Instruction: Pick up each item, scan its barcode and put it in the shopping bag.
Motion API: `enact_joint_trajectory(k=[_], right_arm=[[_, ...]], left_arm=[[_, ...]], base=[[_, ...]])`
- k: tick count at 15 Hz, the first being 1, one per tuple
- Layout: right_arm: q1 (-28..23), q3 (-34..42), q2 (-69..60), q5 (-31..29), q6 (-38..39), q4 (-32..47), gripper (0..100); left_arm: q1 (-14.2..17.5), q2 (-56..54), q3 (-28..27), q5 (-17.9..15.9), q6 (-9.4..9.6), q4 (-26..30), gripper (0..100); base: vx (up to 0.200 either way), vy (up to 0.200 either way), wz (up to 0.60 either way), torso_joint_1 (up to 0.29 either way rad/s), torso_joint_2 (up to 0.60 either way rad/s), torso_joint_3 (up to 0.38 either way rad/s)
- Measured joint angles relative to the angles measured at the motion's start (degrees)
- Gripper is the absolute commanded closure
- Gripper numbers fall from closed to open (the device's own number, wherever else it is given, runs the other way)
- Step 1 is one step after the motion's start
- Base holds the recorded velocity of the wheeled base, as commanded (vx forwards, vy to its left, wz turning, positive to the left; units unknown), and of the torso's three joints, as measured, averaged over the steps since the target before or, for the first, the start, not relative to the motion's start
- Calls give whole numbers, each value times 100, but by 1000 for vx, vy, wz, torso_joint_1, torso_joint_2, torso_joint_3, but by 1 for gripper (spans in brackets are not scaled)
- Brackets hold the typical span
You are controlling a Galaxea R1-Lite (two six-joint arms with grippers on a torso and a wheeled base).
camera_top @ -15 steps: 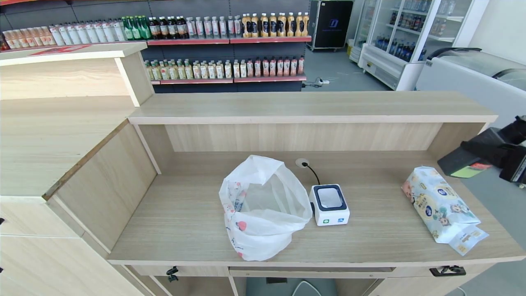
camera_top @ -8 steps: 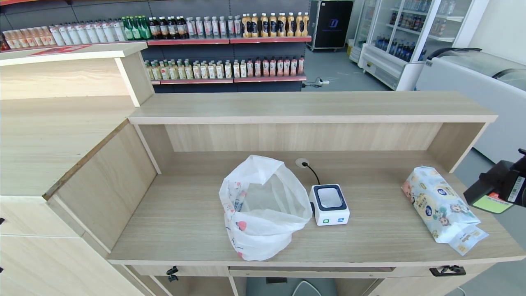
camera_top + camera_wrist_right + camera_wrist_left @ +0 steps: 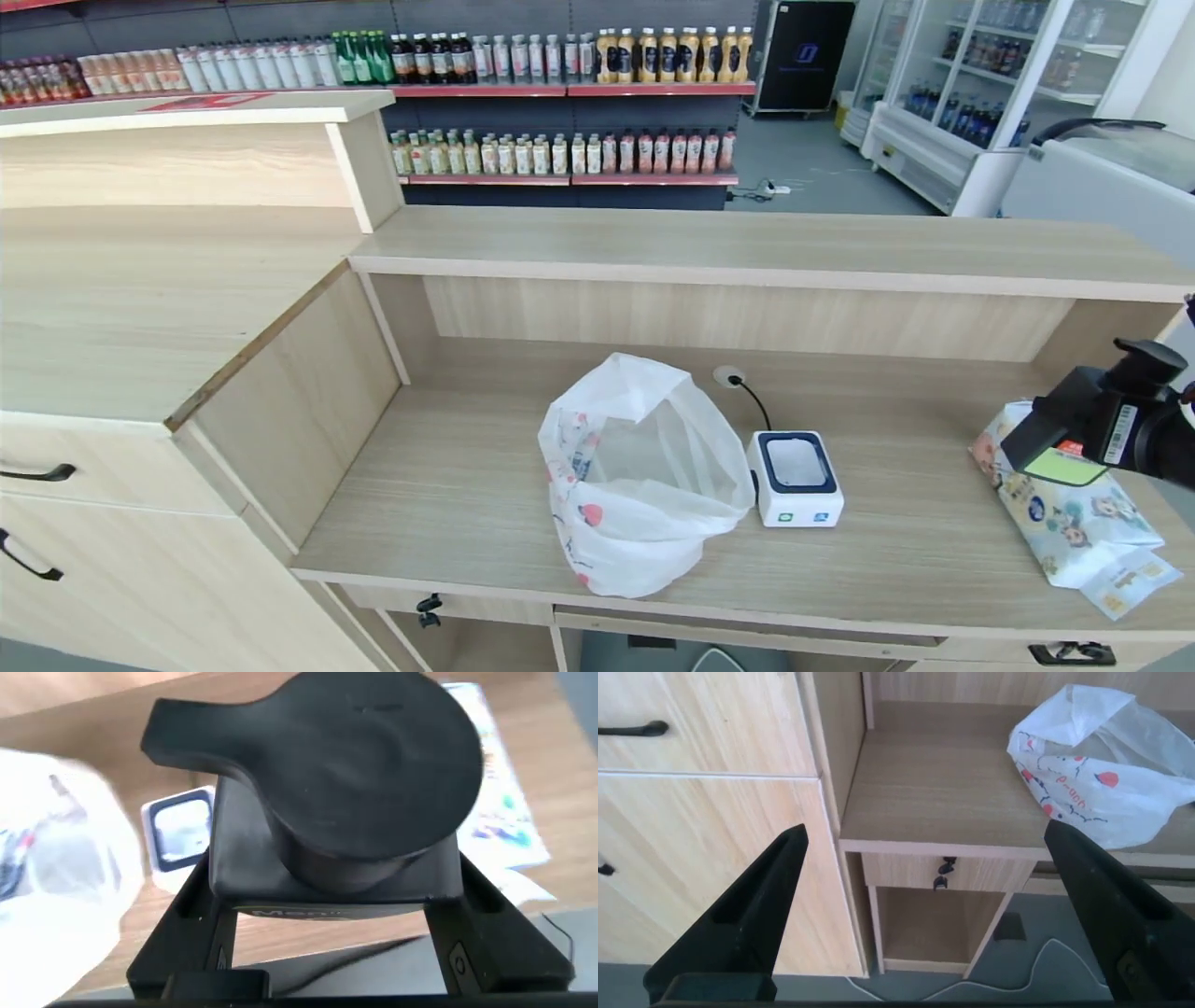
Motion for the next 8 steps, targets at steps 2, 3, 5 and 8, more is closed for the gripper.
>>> enact_joint_trajectory(k=[2, 3, 5, 8], right_arm=[[63, -49, 22, 397, 273, 79, 100], [83, -66, 74, 762, 578, 66, 100], [55, -115, 258, 1063, 941, 48, 100], [59, -333, 628, 1122, 1604, 71, 100]], left_arm=[[-2, 0, 0, 0, -2, -2, 0], [2, 0, 0, 0, -2, -2, 0], [-2, 0, 2, 2, 0, 0, 0], [-5, 0, 2, -2, 0, -2, 0]], base=[[0, 0, 0, 0, 0, 0], [0, 0, 0, 0, 0, 0], [0, 0, 0, 0, 0, 0], [0, 0, 0, 0, 0, 0]])
